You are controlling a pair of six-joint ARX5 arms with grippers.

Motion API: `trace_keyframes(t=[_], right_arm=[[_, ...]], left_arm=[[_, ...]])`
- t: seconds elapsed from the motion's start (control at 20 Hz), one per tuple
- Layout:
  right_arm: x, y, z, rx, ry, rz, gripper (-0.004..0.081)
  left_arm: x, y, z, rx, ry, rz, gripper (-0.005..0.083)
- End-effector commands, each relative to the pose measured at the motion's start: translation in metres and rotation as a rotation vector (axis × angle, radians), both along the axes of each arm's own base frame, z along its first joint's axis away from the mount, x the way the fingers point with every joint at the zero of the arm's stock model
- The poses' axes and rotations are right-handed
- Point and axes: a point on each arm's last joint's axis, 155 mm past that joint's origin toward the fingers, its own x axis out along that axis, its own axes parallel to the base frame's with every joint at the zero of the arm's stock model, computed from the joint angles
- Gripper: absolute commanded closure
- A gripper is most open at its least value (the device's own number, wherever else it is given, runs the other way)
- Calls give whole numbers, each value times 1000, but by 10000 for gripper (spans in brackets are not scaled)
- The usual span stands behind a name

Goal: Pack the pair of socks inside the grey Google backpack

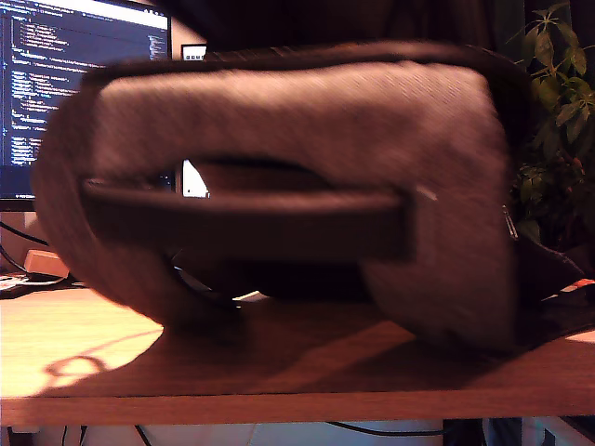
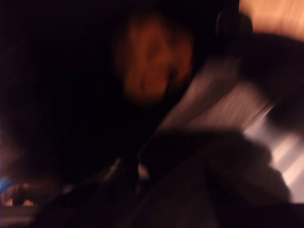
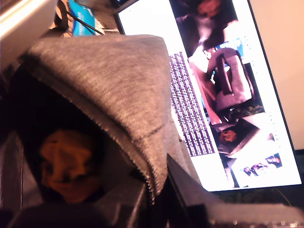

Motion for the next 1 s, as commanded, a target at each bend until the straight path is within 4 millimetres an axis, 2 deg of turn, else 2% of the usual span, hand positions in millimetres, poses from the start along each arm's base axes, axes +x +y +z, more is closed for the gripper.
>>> trace_keyframes(t=[0.0, 0.1, 0.3, 0.4, 0.55, 0.8, 0.95], right_arm=[[1, -20, 42, 91, -89, -30, 781], [11, -27, 52, 115, -121, -54, 781], [16, -34, 51, 111, -116, -64, 781], [16, -33, 47, 138, -92, -61, 781], [8, -24, 28, 165, 0, -21, 781], [-12, -17, -25, 139, 223, 12, 781], [-15, -6, -42, 147, 289, 36, 782]], left_arm=[[-8, 4, 17, -41, -24, -2, 739], [-16, 7, 35, -94, -44, -2, 797], [-31, 18, 68, -172, -103, -7, 796], [-34, 23, 77, -188, -124, -3, 796], [-28, 30, 78, -177, -137, 38, 796], [-13, 50, 83, -184, -160, 120, 796], [-7, 56, 89, -214, -171, 159, 796]])
